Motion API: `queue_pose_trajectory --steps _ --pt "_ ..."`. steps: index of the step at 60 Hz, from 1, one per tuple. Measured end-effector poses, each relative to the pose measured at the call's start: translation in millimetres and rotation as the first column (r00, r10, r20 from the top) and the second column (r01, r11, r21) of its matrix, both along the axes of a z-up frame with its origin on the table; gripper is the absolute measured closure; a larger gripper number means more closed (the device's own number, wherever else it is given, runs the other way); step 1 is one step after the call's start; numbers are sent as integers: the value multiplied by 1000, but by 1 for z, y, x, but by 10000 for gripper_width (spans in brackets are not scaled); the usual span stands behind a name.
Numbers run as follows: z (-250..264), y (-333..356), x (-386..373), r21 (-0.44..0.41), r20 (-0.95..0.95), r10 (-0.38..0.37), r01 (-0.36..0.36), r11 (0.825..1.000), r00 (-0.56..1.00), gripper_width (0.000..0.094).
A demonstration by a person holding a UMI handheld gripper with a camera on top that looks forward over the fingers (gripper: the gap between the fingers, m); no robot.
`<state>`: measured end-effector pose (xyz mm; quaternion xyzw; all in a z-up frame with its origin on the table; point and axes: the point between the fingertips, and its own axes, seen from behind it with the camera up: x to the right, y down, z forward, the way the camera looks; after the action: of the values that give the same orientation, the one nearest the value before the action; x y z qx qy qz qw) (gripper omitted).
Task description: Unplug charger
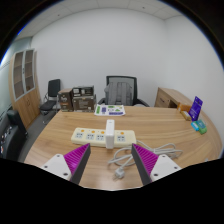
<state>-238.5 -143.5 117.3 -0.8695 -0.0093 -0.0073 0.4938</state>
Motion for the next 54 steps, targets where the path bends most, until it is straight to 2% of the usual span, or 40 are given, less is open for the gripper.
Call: queue_pose_trajectory --steps 8,14,20,24,26,30,38,54 --pt "-27 71 -10 19 33 -23 22 1000 999 132" --pt "-48 101 -2 -2 71 -60 61 998 996 250" --pt "-62 114 1 -27 78 -70 72 997 994 445" --pt "-67 118 5 -26 82 -78 80 996 994 643" --pt "-67 120 1 -21 56 -68 70 997 996 696" --pt "-66 119 1 -17 44 -83 84 996 996 713" --pt "-64 122 -1 -10 53 -50 51 999 997 783" --pt "-58 123 -2 -59 26 -33 34 998 999 797"
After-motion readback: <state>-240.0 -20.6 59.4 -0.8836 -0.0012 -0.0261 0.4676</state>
